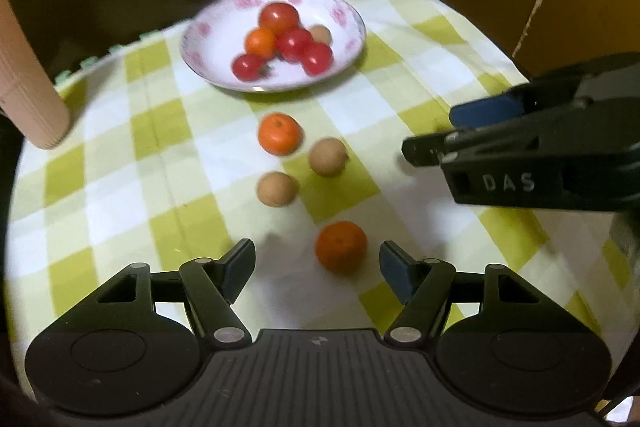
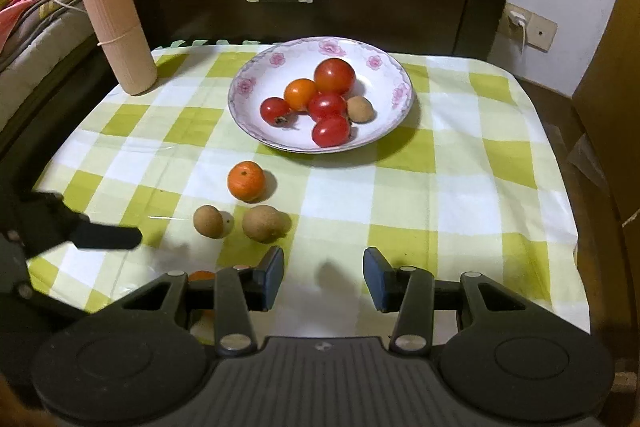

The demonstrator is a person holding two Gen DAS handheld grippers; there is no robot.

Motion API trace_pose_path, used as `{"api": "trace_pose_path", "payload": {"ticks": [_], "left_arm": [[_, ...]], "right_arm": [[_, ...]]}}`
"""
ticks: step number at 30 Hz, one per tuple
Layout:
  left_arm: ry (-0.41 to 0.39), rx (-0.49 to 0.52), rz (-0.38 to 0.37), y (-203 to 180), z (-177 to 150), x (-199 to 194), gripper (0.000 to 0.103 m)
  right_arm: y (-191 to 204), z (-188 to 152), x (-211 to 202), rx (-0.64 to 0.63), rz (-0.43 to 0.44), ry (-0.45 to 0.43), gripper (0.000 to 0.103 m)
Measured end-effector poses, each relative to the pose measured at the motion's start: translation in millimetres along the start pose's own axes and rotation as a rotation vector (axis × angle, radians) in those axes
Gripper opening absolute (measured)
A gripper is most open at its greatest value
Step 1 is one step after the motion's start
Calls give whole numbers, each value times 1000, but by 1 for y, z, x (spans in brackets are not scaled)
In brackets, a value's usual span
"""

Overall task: Organize fruits
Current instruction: 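Grasp a tangerine with the left tool, then grasp a small brown round fruit with the right tool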

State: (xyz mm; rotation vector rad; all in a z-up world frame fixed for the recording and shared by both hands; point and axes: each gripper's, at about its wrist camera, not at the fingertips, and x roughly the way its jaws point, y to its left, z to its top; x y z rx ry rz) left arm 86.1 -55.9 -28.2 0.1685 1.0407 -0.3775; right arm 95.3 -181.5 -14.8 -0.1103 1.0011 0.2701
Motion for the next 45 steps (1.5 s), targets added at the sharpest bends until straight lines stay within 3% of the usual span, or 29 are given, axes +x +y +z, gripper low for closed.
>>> {"api": "trace_pose_path", "payload": {"ticks": [3,11,15,23,38,42,45], "left_arm": [[16,-14,-18,0,-2,9,73],[23,-33,-37,1,1,23,56],[16,-30,-37,2,0,21,40],[7,-50,-22,11,-1,12,40],[31,-72,-33,20,-5,15,43],[42,-74,-33,21,-6,18,51],[40,-72,-37,20,-7,18,55]], "right_arm": [[-4,-1,4,10,5,13,42],[-4,1,15,22,19,38,42],[-1,4,22,14,21,48,42],[3,12,34,-2,43,45,42],[25,27,68,-132,164,79,42],[28,27,70,-154,163,80,42],[30,26,68,-162,151,78,33]]}}
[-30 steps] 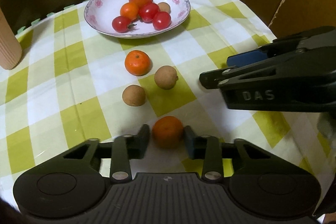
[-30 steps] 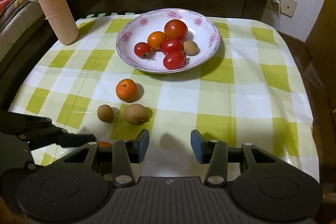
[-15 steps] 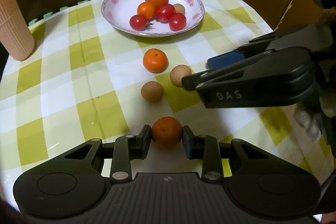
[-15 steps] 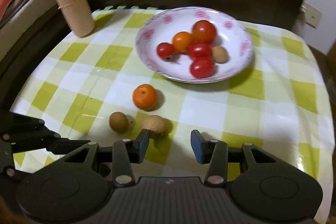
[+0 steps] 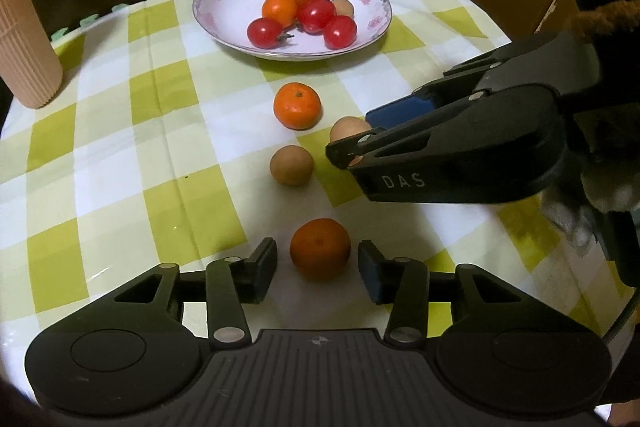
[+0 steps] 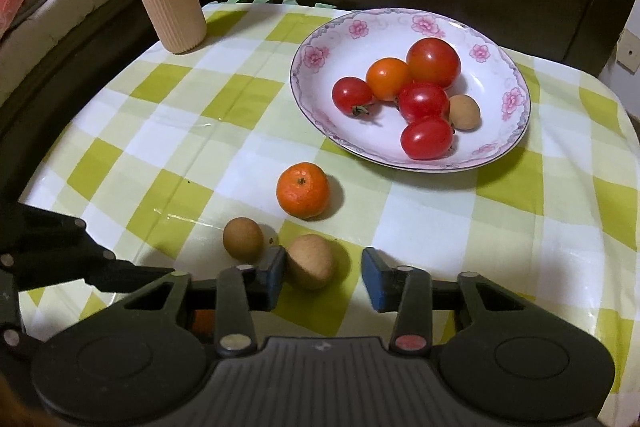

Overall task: Organize fruits
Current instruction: 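Grasp a small brown round fruit with the right tool, then carry the tangerine and brown fruit with both tools over the bowl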

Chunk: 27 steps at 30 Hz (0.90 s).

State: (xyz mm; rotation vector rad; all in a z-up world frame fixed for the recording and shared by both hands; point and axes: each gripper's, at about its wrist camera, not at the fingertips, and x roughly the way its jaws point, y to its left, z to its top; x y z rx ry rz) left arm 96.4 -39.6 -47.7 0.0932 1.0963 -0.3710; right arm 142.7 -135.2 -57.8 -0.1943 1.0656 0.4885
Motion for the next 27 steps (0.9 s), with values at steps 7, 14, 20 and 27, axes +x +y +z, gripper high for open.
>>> {"api": "trace_pose_path", "payload": {"ticks": [7,14,20,27], "left_arm": [[-1,15,22,-3,-2,0,49],[0,40,26,-7,-2,1,39],[1,43,33,-7,-2,0,39],[-2,46,56,-7,-2,-1,40]], "right_arm": [[3,-4,-4,-16,-13,18,26],[-3,-9,-11,6,-16,12,26],[-4,-13,-13,12,-19,17,26],[-1,-22,-15,-23,-25,29,26]]}}
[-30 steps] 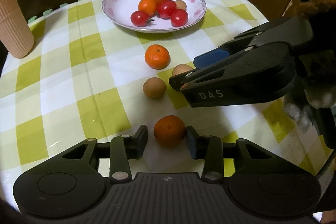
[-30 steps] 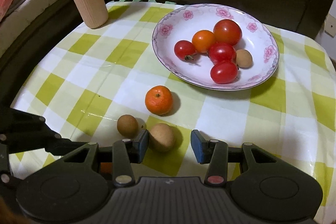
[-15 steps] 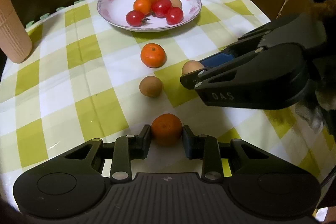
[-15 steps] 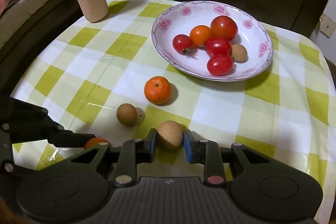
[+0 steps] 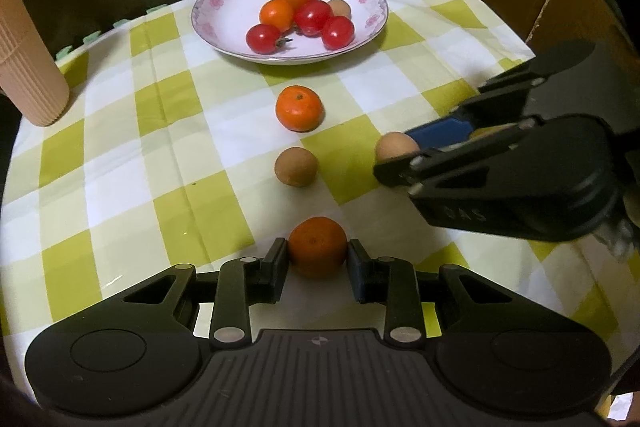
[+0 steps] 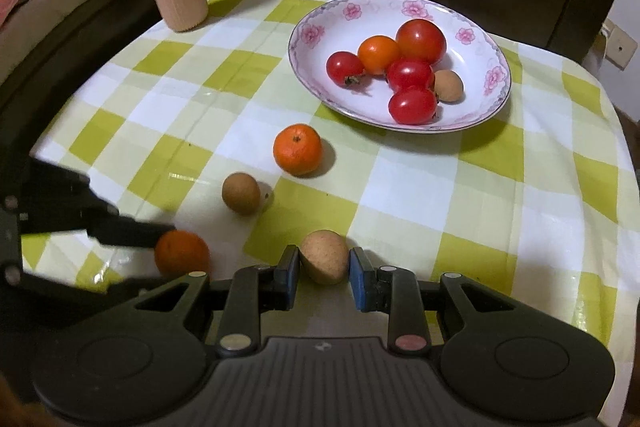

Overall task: Organize fruits
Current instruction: 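Carry the tangerine and brown fruit with both tools over the bowl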

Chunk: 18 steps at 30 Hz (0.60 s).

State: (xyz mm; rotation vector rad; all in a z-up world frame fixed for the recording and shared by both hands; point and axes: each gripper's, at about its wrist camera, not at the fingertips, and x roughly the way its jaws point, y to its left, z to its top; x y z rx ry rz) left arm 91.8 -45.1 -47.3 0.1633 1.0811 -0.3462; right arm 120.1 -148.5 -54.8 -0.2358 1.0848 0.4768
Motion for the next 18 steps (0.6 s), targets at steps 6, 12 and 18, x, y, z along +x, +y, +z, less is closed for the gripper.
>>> {"api": "trace_pose_path", "payload": {"ticks": [6,12,18], "left_arm": [[1,4,5,1,-1,1,43],[8,-3,5,2,-1,2,59],[5,1,12,2,0,0,39]], "right_arm": [[0,-1,0,-10,3,5,26],[0,-1,0,-8,9,7,28],[-1,-3,-1,10,5,10,26]]}}
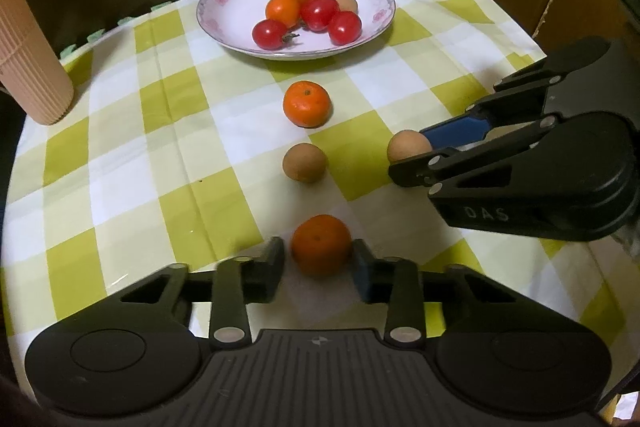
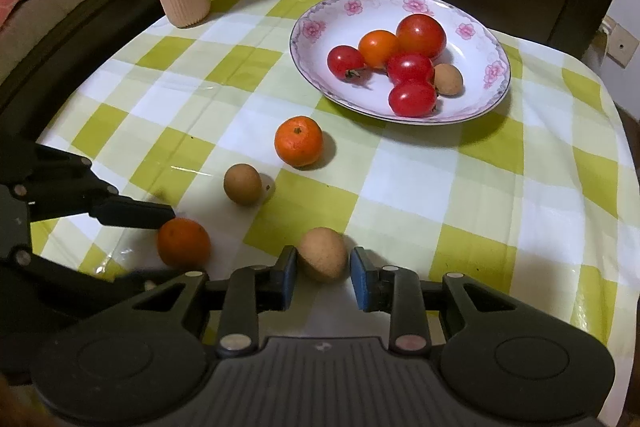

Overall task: Organize fruits
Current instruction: 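Carry the tangerine and brown fruit with both tools over the bowl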

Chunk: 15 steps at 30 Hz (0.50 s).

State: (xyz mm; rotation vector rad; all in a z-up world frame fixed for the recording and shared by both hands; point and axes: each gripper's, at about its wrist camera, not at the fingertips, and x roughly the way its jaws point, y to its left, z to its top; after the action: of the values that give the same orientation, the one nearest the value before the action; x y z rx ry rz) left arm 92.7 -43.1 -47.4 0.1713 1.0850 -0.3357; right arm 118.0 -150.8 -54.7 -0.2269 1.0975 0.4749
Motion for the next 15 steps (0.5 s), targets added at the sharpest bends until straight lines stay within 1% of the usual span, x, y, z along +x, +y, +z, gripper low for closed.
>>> {"api": "trace_pose_path", "payload": {"ticks": [3,6,15], "left_arm": [[0,-2,6,1,1,-1,39],[-19,-15,0,4,5,-7,39],[-89,-62,18,14,29,-20,39]], "right_arm": [[2,-1,-2,2,-8,4,26],[0,-1,-4,10,-12,-1,26],[-9,10,-19,63,-26,-61,26]]}}
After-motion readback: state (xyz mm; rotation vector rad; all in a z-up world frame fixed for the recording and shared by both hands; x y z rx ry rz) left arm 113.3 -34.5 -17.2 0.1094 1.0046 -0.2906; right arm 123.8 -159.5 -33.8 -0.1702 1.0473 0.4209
